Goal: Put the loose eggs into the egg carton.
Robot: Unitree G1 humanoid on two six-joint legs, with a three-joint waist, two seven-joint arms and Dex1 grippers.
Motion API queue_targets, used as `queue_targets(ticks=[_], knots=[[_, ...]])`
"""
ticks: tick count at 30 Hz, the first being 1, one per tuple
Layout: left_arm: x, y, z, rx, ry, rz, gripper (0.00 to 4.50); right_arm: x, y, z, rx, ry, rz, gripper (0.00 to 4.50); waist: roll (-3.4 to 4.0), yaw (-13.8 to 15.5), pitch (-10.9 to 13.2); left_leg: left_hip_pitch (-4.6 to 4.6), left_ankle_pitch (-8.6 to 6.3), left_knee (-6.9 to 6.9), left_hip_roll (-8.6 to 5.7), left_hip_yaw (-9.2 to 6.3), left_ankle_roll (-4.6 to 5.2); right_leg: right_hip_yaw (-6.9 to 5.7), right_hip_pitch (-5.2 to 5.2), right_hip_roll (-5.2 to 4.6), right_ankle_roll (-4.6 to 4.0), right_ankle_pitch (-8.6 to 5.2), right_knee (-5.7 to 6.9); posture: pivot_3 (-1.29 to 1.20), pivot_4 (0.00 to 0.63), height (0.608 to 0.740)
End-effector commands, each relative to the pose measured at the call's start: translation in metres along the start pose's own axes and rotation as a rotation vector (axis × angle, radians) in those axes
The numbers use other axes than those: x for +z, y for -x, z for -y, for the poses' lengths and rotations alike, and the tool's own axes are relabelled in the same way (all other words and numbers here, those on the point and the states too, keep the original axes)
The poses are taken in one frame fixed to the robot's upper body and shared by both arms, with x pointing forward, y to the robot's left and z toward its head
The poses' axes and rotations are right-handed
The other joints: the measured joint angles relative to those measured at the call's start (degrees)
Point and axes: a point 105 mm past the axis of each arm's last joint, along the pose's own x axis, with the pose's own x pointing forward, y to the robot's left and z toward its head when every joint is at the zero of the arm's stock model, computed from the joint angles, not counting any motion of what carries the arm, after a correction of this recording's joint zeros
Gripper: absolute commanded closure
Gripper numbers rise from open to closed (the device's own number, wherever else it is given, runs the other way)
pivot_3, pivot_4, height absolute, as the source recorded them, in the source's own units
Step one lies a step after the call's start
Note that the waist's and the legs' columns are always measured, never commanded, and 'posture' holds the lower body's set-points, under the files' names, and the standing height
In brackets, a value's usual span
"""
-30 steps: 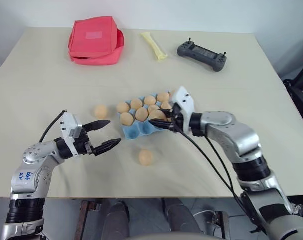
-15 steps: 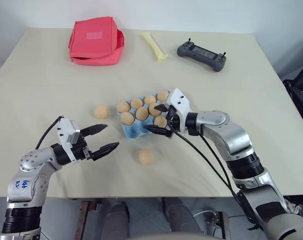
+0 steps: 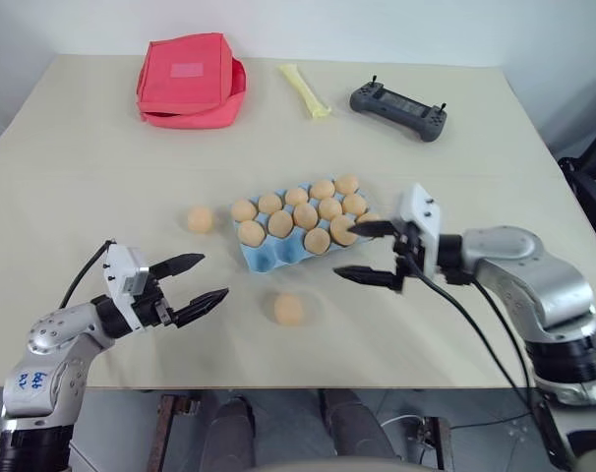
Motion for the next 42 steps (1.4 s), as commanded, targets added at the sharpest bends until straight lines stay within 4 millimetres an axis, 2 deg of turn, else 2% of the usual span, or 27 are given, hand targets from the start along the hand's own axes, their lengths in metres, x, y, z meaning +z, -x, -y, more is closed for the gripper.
queue_targets(ticks=[1, 4, 7, 10, 18, 22, 27, 35, 42], knots=[[0.009, 0.009, 0.008, 0.013, -0.027, 0.023, 0.00, 0.006, 0.018, -0.017, 0.098, 0.080, 0.028, 0.05, 0.00, -0.03, 0.00, 0.00, 0.00, 0.00, 0.00, 0.00, 0.01, 0.00, 0.00, 0.00, 0.00, 0.00, 0.00, 0.00, 0.150, 0.740], [0.005, 0.016, 0.015, 0.029, -0.014, 0.009, 0.00, 0.000, 0.023, -0.021, 0.132, 0.079, 0.012, 0.05, 0.00, -0.16, 0.00, 0.02, -0.01, 0.03, 0.00, 0.03, 0.01, 0.02, 0.01, 0.00, -0.03, -0.02, 0.01, 0.00, 0.150, 0.740], [0.004, 0.019, 0.019, 0.044, -0.007, 0.006, 0.00, -0.001, 0.025, -0.022, 0.153, 0.080, 0.011, 0.05, 0.00, -0.06, 0.00, 0.07, 0.01, 0.12, 0.00, 0.03, 0.02, 0.05, 0.07, 0.01, -0.47, -0.24, 0.02, 0.00, 0.150, 0.740], [0.005, 0.020, 0.019, 0.057, -0.007, 0.014, 0.00, -0.003, 0.025, -0.023, 0.168, 0.084, 0.014, 0.05, -0.01, 0.04, 0.01, 0.09, 0.02, 0.23, -0.01, 0.03, 0.02, 0.07, 0.15, 0.00, -0.73, -0.38, -0.01, 0.00, 0.150, 0.740], [0.007, 0.015, 0.027, 0.023, -0.008, 0.024, 0.00, -0.013, 0.019, -0.021, 0.183, 0.074, 0.004, 0.05, -0.02, -0.03, 0.01, 0.10, 0.02, 0.25, -0.01, 0.02, 0.02, 0.07, 0.25, -0.01, -0.73, -0.37, -0.16, 0.00, 0.150, 0.740], [0.007, 0.002, 0.039, -0.036, -0.021, 0.021, 0.00, -0.017, 0.016, -0.019, 0.178, 0.077, 0.009, 0.05, -0.01, 0.02, 0.01, 0.10, 0.02, 0.22, -0.01, 0.02, 0.01, 0.07, 0.25, -0.01, -0.73, -0.38, -0.17, 0.00, 0.150, 0.740], [0.008, -0.025, 0.057, -0.122, 0.011, 0.014, 0.00, -0.023, 0.015, -0.018, 0.178, 0.072, -0.002, 0.05, -0.02, 0.14, 0.01, 0.10, 0.01, 0.25, -0.02, 0.02, 0.01, 0.07, 0.27, -0.01, -0.69, -0.35, -0.16, 0.00, 0.150, 0.740], [0.013, -0.068, 0.086, -0.259, 0.007, 0.011, 0.00, -0.022, 0.013, -0.018, 0.169, 0.077, -0.008, 0.05, -0.01, 0.09, 0.01, 0.11, 0.02, 0.29, -0.03, 0.01, 0.01, 0.07, 0.30, 0.00, -0.14, -0.06, -0.15, 0.00, 0.150, 0.740], [0.007, -0.090, 0.086, -0.302, -0.017, -0.086, 0.00, -0.018, 0.013, -0.019, 0.149, 0.076, -0.007, 0.05, -0.01, 0.16, 0.01, 0.13, 0.02, 0.33, -0.03, -0.02, 0.02, 0.07, 0.29, 0.03, 0.00, 0.01, -0.09, 0.00, 0.150, 0.740]])
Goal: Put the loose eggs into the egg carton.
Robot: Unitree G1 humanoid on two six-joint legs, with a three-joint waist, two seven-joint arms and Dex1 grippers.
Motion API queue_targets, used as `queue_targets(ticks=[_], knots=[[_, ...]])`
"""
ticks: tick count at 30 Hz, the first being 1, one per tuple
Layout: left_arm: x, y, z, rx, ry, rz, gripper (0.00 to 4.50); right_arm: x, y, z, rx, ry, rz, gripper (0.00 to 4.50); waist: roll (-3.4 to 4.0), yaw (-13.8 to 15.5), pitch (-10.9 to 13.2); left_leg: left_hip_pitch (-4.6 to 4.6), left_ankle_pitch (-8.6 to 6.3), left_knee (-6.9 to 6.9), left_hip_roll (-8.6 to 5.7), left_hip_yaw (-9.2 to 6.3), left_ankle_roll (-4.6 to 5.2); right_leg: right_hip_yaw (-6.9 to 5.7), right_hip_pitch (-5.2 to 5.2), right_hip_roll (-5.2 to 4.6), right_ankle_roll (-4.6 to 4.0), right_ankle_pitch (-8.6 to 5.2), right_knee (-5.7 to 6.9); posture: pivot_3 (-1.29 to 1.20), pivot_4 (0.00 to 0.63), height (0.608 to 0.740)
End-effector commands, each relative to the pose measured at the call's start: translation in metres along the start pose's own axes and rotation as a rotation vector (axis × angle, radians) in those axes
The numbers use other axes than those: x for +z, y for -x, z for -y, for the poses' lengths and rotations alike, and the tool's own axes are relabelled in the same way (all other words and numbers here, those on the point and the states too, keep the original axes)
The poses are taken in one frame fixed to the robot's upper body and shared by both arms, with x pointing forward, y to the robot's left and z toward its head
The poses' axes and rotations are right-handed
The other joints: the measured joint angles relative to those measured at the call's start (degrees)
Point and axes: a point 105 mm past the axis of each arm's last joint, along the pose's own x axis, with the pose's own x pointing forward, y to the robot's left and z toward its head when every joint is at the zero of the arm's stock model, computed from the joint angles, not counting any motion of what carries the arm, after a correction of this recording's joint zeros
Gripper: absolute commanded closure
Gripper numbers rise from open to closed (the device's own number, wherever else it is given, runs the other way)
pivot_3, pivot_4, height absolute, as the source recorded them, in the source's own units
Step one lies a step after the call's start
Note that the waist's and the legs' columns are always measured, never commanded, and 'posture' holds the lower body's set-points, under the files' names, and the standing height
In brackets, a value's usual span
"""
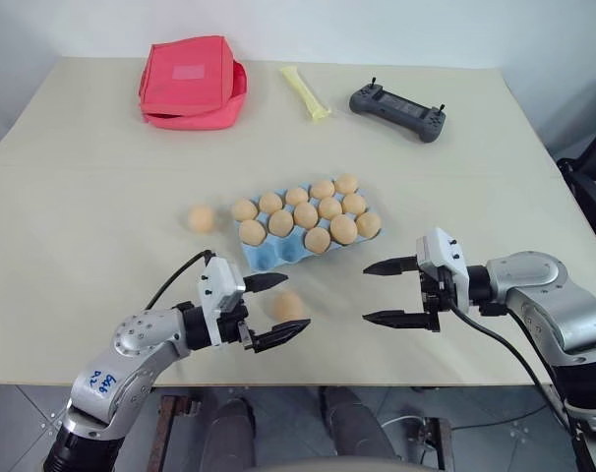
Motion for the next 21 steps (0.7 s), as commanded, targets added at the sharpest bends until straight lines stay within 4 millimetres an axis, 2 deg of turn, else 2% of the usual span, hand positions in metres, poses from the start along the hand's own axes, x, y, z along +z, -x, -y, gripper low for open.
queue_targets(ticks=[1, 9, 17, 21], knots=[[-0.004, -0.008, -0.005, -0.011, -0.009, -0.076, 0.00, 0.010, 0.000, -0.003, -0.001, 0.030, 0.018, 0.05, 0.00, 0.05, 0.00, 0.00, 0.00, 0.03, 0.00, 0.00, 0.00, 0.00, 0.01, 0.00, 0.00, 0.00, 0.00, 0.00, 0.150, 0.740], [-0.005, -0.019, -0.016, -0.020, -0.068, -0.173, 0.00, 0.013, 0.000, -0.004, -0.030, 0.026, 0.022, 0.05, 0.00, 0.06, 0.00, -0.02, 0.00, 0.04, -0.01, -0.02, 0.00, 0.00, 0.02, 0.00, 0.01, 0.00, 0.00, 0.00, 0.150, 0.740], [-0.026, -0.023, -0.008, -0.096, -0.070, -0.298, 0.00, 0.016, 0.000, -0.005, -0.057, 0.019, 0.023, 0.05, 0.00, 0.12, 0.00, -0.02, 0.00, 0.03, -0.01, -0.03, 0.00, 0.00, 0.02, 0.00, 0.03, 0.01, 0.01, 0.00, 0.150, 0.740], [-0.030, -0.024, -0.015, -0.079, -0.085, -0.314, 0.00, 0.017, 0.002, -0.005, -0.066, 0.017, 0.021, 0.05, 0.00, 0.23, 0.00, -0.02, 0.00, 0.05, -0.02, -0.03, 0.00, 0.00, 0.02, 0.00, 0.02, 0.01, 0.02, 0.00, 0.150, 0.740]])
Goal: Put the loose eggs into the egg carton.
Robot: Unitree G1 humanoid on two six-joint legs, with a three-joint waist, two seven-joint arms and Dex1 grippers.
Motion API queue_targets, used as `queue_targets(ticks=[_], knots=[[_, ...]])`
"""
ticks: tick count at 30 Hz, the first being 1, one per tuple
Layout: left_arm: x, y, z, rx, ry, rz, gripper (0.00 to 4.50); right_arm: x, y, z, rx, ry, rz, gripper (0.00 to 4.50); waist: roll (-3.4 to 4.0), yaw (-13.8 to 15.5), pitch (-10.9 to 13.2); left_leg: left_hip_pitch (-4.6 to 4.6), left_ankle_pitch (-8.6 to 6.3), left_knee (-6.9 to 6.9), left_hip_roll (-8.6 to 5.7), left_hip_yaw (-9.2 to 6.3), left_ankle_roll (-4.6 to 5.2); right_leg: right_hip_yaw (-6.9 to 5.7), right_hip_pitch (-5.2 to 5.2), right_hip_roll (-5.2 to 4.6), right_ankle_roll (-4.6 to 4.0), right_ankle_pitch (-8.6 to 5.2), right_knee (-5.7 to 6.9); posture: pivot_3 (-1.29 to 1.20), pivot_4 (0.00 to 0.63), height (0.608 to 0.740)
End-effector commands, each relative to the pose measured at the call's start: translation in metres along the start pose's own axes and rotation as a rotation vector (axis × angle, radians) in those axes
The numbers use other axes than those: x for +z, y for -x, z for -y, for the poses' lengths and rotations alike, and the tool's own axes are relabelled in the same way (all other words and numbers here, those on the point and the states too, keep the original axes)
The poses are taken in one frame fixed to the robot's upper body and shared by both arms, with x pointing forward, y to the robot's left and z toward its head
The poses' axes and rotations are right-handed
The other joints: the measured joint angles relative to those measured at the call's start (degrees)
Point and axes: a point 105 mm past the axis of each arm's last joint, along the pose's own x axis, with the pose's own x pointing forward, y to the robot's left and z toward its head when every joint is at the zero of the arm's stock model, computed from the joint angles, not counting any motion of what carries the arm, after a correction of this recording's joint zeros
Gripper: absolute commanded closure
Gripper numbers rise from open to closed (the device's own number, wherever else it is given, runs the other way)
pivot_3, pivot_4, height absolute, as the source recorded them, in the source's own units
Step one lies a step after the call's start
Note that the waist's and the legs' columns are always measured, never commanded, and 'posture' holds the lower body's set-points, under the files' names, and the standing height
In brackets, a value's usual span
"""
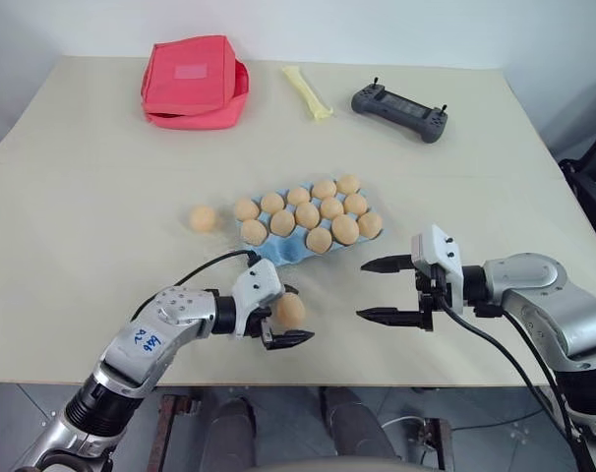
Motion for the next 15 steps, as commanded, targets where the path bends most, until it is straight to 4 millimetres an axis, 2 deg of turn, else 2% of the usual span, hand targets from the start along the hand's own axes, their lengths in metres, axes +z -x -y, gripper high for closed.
queue_targets(ticks=[1, 4, 8, 9, 12, 15], knots=[[0.001, 0.000, -0.003, 0.001, -0.043, -0.008, 0.00, 0.009, 0.006, -0.002, -0.015, 0.030, 0.018, 0.05, 0.00, -0.01, 0.00, 0.00, 0.00, 0.01, 0.00, 0.00, 0.00, 0.00, 0.00, 0.00, 0.00, 0.00, 0.02, 0.00, 0.150, 0.740], [0.001, -0.001, -0.005, 0.006, -0.057, -0.001, 0.55, 0.010, 0.006, -0.001, -0.020, 0.029, 0.018, 0.00, 0.00, -0.06, 0.00, 0.01, 0.00, 0.02, 0.00, 0.00, 0.00, 0.00, 0.00, 0.00, 0.00, 0.00, 0.02, 0.00, 0.150, 0.740], [0.001, -0.002, -0.003, 0.001, -0.062, 0.004, 1.79, 0.011, 0.006, -0.001, -0.024, 0.029, 0.018, 0.00, 0.00, 0.02, 0.00, 0.01, 0.00, 0.01, 0.00, -0.01, 0.00, 0.00, 0.00, 0.00, 0.00, 0.00, 0.02, 0.00, 0.150, 0.740], [0.001, -0.002, -0.003, 0.000, -0.064, 0.006, 1.95, 0.011, 0.006, -0.001, -0.025, 0.029, 0.018, 0.00, 0.00, 0.05, 0.00, 0.00, 0.00, 0.01, 0.00, -0.01, 0.00, 0.00, 0.00, 0.00, 0.00, 0.00, 0.02, 0.00, 0.150, 0.740], [0.007, -0.001, -0.003, 0.002, -0.073, 0.037, 1.99, 0.011, 0.006, -0.001, -0.027, 0.030, 0.017, 0.00, 0.00, 0.08, 0.00, 0.00, 0.00, 0.01, 0.00, -0.01, 0.00, 0.00, 0.00, 0.00, 0.00, 0.00, 0.02, 0.00, 0.150, 0.740], [0.026, 0.001, -0.003, 0.002, -0.075, 0.115, 2.00, 0.011, 0.007, 0.000, -0.029, 0.032, 0.016, 0.00, 0.00, 0.13, 0.00, 0.00, 0.00, 0.02, 0.00, -0.01, 0.00, 0.00, 0.00, 0.00, 0.01, 0.00, 0.03, 0.00, 0.150, 0.740]])
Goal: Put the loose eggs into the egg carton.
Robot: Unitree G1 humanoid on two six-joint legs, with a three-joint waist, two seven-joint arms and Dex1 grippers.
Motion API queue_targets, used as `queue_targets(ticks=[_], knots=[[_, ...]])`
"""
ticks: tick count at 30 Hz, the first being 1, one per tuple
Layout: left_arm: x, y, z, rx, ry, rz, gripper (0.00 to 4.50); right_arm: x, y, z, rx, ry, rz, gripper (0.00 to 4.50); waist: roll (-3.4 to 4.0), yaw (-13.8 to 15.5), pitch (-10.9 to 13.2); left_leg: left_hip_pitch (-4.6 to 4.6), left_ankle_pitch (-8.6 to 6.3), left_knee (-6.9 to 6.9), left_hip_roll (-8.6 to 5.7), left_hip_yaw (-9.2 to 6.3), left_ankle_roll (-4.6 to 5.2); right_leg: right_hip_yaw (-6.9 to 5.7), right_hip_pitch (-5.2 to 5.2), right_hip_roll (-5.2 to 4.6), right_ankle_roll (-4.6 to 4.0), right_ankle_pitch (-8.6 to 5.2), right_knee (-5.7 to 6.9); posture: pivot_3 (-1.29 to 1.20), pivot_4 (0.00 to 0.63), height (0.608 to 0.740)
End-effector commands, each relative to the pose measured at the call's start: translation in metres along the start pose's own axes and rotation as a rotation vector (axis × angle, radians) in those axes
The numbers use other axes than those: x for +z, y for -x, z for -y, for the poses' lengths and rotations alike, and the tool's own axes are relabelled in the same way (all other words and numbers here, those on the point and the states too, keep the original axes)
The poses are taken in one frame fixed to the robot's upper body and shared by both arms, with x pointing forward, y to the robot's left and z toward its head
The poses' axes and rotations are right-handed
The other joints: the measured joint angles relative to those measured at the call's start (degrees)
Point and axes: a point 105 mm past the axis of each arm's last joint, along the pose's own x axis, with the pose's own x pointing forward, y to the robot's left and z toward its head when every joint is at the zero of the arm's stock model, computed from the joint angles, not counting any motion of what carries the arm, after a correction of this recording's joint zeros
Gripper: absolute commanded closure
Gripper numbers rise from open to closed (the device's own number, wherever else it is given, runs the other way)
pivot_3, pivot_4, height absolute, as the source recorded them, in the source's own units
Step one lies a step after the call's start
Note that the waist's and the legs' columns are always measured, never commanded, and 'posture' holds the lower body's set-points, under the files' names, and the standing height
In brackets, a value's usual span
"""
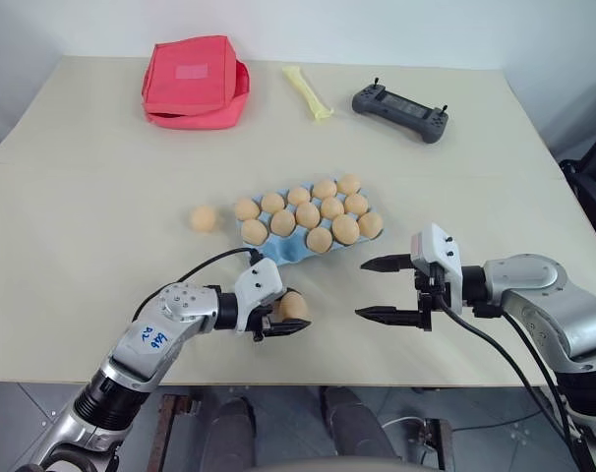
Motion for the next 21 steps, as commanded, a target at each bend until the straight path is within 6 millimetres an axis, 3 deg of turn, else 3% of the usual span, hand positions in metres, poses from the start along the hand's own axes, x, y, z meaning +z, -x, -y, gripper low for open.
queue_targets(ticks=[1, 5, 8, 14, 21], knots=[[0.032, 0.004, 0.002, -0.009, -0.037, 0.124, 2.00, 0.010, 0.007, -0.001, -0.015, 0.045, 0.016, 0.00, 0.00, 0.03, 0.00, 0.00, 0.00, 0.00, 0.00, 0.00, 0.00, 0.00, 0.00, 0.00, 0.00, 0.00, 0.01, 0.00, 0.150, 0.740], [0.064, 0.008, -0.003, 0.008, -0.030, 0.254, 2.00, 0.010, 0.008, -0.001, -0.019, 0.049, 0.017, 0.00, 0.00, 0.15, 0.00, 0.00, 0.00, 0.03, 0.00, -0.01, 0.00, -0.01, 0.00, 0.00, 0.04, 0.02, 0.06, 0.00, 0.150, 0.740], [0.074, 0.012, -0.016, 0.075, -0.037, 0.281, 2.00, 0.010, 0.008, -0.001, -0.022, 0.050, 0.018, 0.00, 0.01, 0.24, 0.00, 0.00, 0.00, 0.07, 0.00, -0.02, 0.00, -0.01, 0.01, 0.01, 0.23, 0.12, 0.06, 0.00, 0.150, 0.740], [0.078, 0.015, -0.060, 0.313, -0.072, 0.279, 2.00, 0.009, 0.009, -0.001, -0.031, 0.047, 0.020, 0.00, 0.00, 0.50, 0.00, 0.00, 0.00, 0.11, -0.01, -0.04, 0.00, -0.01, 0.02, 0.03, 0.25, 0.14, 0.06, 0.00, 0.150, 0.740], [0.067, 0.011, -0.066, 0.328, -0.069, 0.232, 2.00, 0.008, 0.011, 0.000, -0.046, 0.041, 0.018, 0.00, 0.00, 1.15, 0.00, -0.02, 0.00, 0.13, -0.01, -0.04, 0.00, -0.01, 0.02, 0.03, 0.27, 0.15, 0.06, 0.00, 0.150, 0.740]])
